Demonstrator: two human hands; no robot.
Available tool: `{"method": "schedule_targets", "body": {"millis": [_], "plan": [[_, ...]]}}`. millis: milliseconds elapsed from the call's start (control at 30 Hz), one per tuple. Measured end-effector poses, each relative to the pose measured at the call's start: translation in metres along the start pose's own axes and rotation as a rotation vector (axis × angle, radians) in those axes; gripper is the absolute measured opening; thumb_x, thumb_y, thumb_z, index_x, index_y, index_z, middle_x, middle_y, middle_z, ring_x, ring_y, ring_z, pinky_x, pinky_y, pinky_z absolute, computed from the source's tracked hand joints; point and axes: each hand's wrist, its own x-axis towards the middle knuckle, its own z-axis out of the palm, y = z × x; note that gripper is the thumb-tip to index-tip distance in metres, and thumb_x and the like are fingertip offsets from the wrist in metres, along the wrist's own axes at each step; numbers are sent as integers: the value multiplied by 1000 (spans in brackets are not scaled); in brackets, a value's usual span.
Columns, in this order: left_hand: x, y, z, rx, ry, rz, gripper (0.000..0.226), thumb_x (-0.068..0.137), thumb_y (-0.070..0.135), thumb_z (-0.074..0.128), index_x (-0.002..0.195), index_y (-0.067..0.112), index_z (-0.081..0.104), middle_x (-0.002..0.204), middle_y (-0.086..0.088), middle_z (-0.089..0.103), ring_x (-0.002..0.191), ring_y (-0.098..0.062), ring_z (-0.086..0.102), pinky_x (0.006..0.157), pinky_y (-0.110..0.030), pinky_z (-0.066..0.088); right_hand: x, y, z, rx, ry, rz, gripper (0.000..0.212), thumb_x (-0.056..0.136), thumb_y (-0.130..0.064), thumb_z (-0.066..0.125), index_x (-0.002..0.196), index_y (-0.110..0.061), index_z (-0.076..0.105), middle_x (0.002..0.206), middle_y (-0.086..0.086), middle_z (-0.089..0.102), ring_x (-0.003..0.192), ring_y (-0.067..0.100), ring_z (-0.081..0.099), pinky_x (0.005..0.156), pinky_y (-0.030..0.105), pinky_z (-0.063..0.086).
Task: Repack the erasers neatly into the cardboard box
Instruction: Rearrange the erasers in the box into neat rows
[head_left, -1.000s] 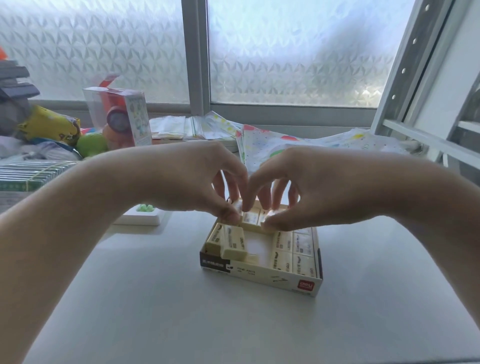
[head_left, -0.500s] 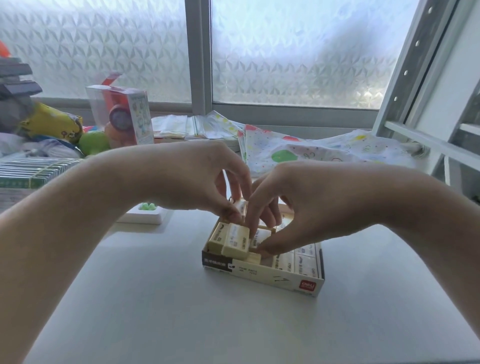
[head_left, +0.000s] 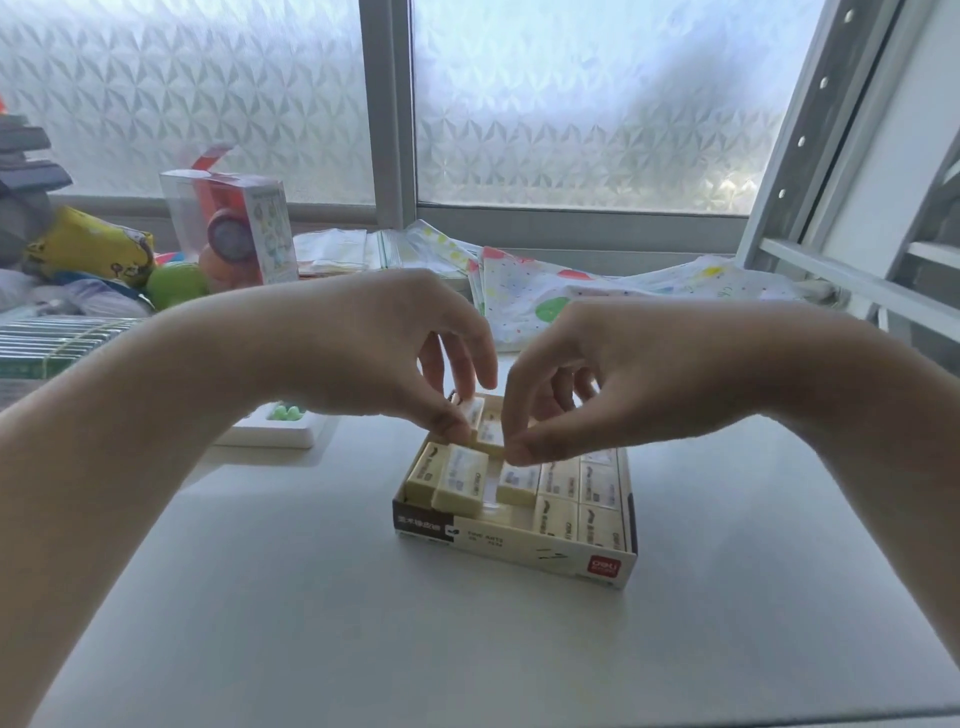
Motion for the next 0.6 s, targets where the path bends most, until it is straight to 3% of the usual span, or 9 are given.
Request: {"method": "schedule_targets", "body": {"millis": [100, 200, 367, 533, 600], "plan": [[-2, 4, -2, -52, 11, 26, 32, 68, 42, 89, 97, 39, 74, 92, 25, 75, 83, 3, 70, 85, -37, 61, -1, 12, -10, 76, 183, -34, 22, 88, -49, 68, 87, -29, 79, 79, -3, 74, 73, 13, 67, 70, 33, 55], [-1, 7, 0, -65, -32, 45, 30, 71, 41, 88, 97, 38, 75, 94, 23, 77, 84, 1, 71, 84, -38, 62, 2, 24, -14, 93, 288, -25, 19, 91, -41, 70, 84, -25, 78, 75, -3, 74, 65, 6, 64, 60, 19, 50], [-2, 9, 3, -44, -61, 52, 17, 73, 39, 86, 88, 41, 78, 86, 20, 76, 80, -1, 70, 84, -42, 61, 10, 32, -6, 29, 225, 51, 20, 94, -41, 69, 78, -28, 74, 71, -5, 70, 63, 3, 58, 62, 21, 46], [-6, 14, -1, 20, -109, 13, 15, 70, 53, 82, 83, 51, 76, 79, 14, 75, 82, -5, 71, 88, -42, 59, 12, 32, -4, 52, 218, 43, 20, 94, -40, 69, 77, -30, 72, 71, -6, 70, 61, 1, 58, 56, 12, 43], [-7, 14, -2, 23, -124, 11, 16, 69, 55, 82, 83, 51, 76, 79, 13, 75, 83, -7, 72, 89, -43, 58, 13, 33, -2, 35, 219, 49, 19, 93, -43, 70, 81, -29, 74, 73, -5, 71, 62, 4, 59, 59, 18, 46]]}}
